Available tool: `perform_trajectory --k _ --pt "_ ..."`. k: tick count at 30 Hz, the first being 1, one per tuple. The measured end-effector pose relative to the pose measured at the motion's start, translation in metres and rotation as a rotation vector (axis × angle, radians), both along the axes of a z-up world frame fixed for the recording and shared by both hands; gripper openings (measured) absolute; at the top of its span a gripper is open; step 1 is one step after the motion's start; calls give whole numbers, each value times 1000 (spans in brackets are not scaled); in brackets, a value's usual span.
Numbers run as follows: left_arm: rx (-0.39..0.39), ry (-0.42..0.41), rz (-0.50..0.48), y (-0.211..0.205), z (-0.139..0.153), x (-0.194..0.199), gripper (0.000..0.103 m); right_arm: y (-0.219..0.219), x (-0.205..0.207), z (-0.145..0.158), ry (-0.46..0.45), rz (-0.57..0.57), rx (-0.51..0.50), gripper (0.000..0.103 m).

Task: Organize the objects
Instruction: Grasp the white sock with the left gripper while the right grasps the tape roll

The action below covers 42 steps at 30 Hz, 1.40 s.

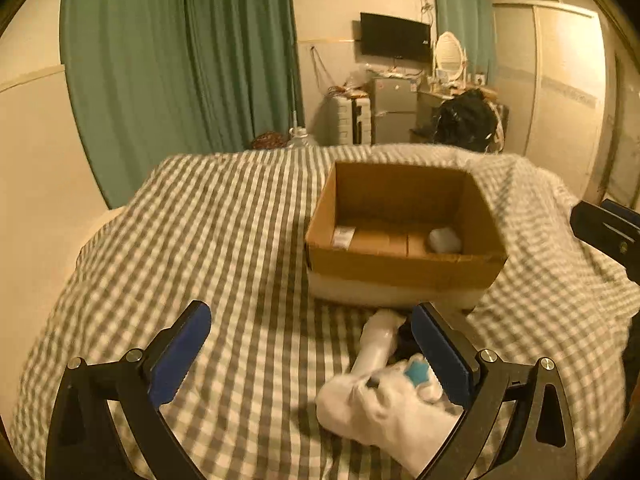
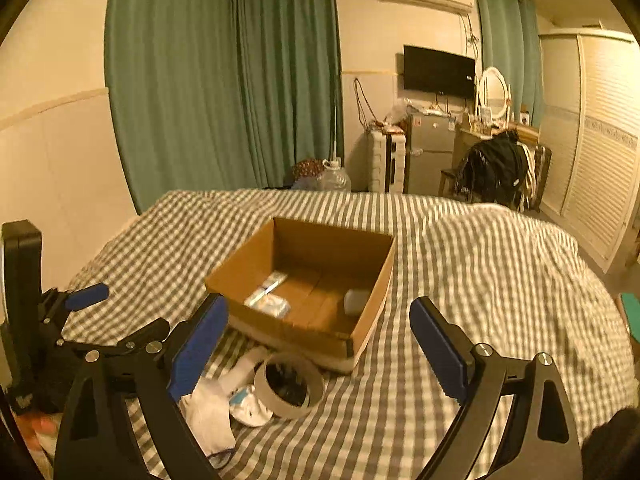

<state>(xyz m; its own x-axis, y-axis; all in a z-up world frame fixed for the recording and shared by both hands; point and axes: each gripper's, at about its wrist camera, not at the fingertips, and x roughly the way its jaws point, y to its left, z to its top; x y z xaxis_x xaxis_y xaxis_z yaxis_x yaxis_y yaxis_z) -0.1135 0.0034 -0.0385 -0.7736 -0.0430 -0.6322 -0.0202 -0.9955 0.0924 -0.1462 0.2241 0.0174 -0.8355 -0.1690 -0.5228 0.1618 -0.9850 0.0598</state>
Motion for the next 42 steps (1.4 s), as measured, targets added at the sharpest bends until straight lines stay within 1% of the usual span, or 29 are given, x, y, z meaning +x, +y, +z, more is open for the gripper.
perform_trajectory --k 3,5,7,9,12,15,16,17,18,19,21,23,25,28,29,31,33,36,39,42 --pt "-4 -47 -16 7 -26 -1 103 0 -6 -25 -26 -16 -1 92" --pt "-2 -82 -38 14 -44 -1 103 -2 -12 -43 -44 -28 16 92" --pt "-6 -104 -52 18 -56 -3 103 -3 -18 -62 -67 -38 32 92" --pt "-1 -148 -68 22 -73 -5 103 -2 -25 -80 -109 -40 25 92" --pt "34 -215 -98 25 -95 -8 103 3 -34 -101 -178 -47 1 92" --pt "94 -244 -112 21 -104 -9 103 7 -37 -108 -201 -54 -24 92" --pt "106 -251 -114 20 -105 -9 101 9 -37 -109 -201 -54 -30 92" --pt "123 -257 -119 19 -105 -9 95 9 -37 -109 -203 -55 -32 92" --pt "159 -269 -140 18 -105 -8 88 9 -38 -111 -209 -53 -33 92" --pt "174 -277 -148 18 -106 -7 80 8 -38 -111 -213 -52 -33 92" --pt "170 -280 -142 17 -105 -4 75 7 -39 -115 -225 -42 -36 92" --pt "189 -286 -129 13 -101 -2 69 3 -39 -116 -234 -32 -32 92" --pt "188 -277 -103 8 -97 -1 68 -1 -40 -119 -247 -11 -31 92" --pt "132 -225 -46 1 -83 3 68 -9 -45 -127 -279 25 -33 92" --pt "113 -196 -25 -3 -78 4 68 -12 -48 -129 -296 34 -30 92" --pt "96 -167 -6 -10 -72 3 68 -19 -56 -136 -334 50 -17 92" --pt "76 -140 27 -16 -68 3 68 -24 -65 -144 -370 67 -26 92" --pt "70 -144 42 -22 -71 2 68 -28 -78 -155 -429 70 -42 92" --pt "66 -150 41 -23 -74 4 68 -29 -86 -166 -468 66 -59 92" --pt "48 -148 31 -19 -75 4 68 -34 -90 -173 -493 66 -43 92"
